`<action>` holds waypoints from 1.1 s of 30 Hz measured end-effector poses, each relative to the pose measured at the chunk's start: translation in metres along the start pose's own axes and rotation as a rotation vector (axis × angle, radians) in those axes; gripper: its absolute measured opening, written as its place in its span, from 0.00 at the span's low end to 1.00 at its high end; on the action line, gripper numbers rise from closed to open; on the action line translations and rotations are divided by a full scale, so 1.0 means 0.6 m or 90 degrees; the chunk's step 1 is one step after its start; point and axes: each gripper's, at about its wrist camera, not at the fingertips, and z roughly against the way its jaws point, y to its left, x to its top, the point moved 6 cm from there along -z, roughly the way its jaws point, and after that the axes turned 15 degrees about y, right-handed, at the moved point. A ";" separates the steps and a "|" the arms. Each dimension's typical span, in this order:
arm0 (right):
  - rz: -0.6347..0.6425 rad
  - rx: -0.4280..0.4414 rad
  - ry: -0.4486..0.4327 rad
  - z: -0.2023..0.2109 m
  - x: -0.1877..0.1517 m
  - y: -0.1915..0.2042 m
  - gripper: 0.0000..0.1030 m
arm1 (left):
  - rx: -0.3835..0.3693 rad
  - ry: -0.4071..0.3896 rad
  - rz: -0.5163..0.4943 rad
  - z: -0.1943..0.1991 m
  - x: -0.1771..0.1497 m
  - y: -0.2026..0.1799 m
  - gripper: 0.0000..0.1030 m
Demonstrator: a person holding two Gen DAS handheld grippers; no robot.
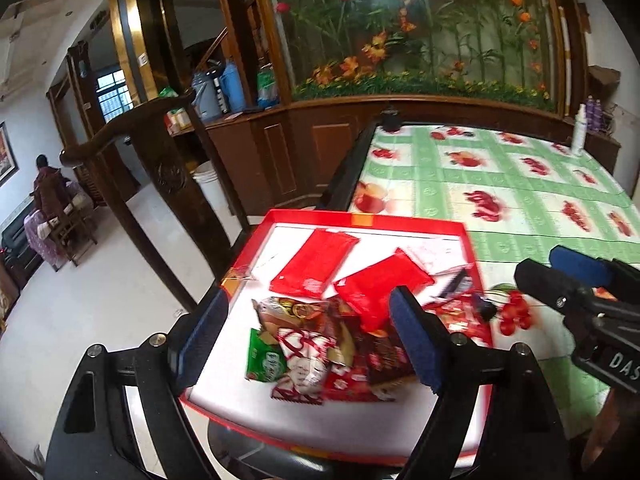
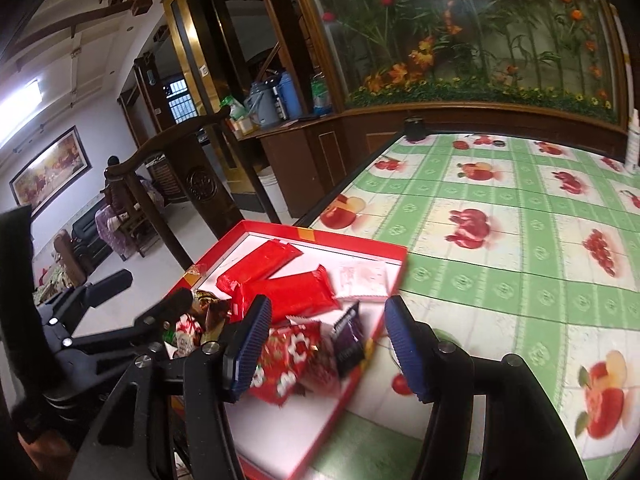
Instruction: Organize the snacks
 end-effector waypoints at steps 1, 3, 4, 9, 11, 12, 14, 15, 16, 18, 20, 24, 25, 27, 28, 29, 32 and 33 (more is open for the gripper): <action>-0.003 -0.001 -0.004 0.007 -0.005 -0.003 0.59 | -0.002 -0.006 -0.004 0.010 -0.004 -0.004 0.81; -0.009 -0.004 -0.013 0.024 -0.016 -0.008 0.59 | -0.003 -0.015 -0.009 0.022 -0.009 -0.013 0.81; -0.012 -0.006 -0.017 0.031 -0.022 -0.010 0.59 | -0.005 -0.021 -0.012 0.032 -0.014 -0.016 0.81; -0.019 -0.021 -0.039 0.072 -0.056 -0.013 0.59 | -0.005 -0.049 -0.013 0.072 -0.035 -0.019 0.81; -0.018 -0.026 -0.045 0.084 -0.068 -0.010 0.60 | 0.004 -0.070 -0.007 0.092 -0.043 -0.017 0.81; -0.016 -0.029 -0.046 0.089 -0.074 -0.008 0.61 | 0.005 -0.079 -0.003 0.100 -0.047 -0.015 0.81; -0.015 -0.033 -0.051 0.100 -0.085 -0.005 0.61 | 0.007 -0.096 0.002 0.117 -0.057 -0.010 0.81; -0.014 -0.033 -0.051 0.104 -0.088 -0.002 0.61 | 0.007 -0.104 0.000 0.125 -0.062 -0.009 0.81; -0.013 -0.034 -0.054 0.111 -0.094 0.002 0.61 | 0.005 -0.110 -0.005 0.132 -0.068 -0.009 0.81; -0.007 -0.038 -0.060 0.124 -0.103 0.012 0.61 | 0.000 -0.124 -0.013 0.148 -0.083 -0.007 0.81; 0.001 -0.044 -0.068 0.137 -0.107 0.022 0.62 | -0.010 -0.136 -0.019 0.160 -0.095 -0.003 0.82; 0.021 -0.061 -0.083 0.167 -0.126 0.055 0.64 | -0.053 -0.131 -0.025 0.178 -0.126 0.014 0.86; 0.024 -0.068 -0.088 0.176 -0.132 0.064 0.65 | -0.059 -0.135 -0.020 0.182 -0.133 0.022 0.88; 0.026 -0.074 -0.096 0.190 -0.142 0.077 0.69 | -0.055 -0.148 -0.001 0.186 -0.142 0.044 1.00; 0.028 -0.076 -0.099 0.196 -0.146 0.085 0.69 | -0.053 -0.152 0.008 0.189 -0.143 0.050 1.00; 0.030 -0.080 -0.102 0.201 -0.149 0.091 0.71 | -0.054 -0.158 0.021 0.191 -0.146 0.060 1.00; 0.039 -0.088 -0.112 0.212 -0.155 0.100 0.73 | -0.062 -0.177 0.053 0.189 -0.147 0.081 1.00; 0.042 -0.089 -0.113 0.211 -0.154 0.102 0.73 | -0.060 -0.179 0.069 0.186 -0.144 0.089 1.00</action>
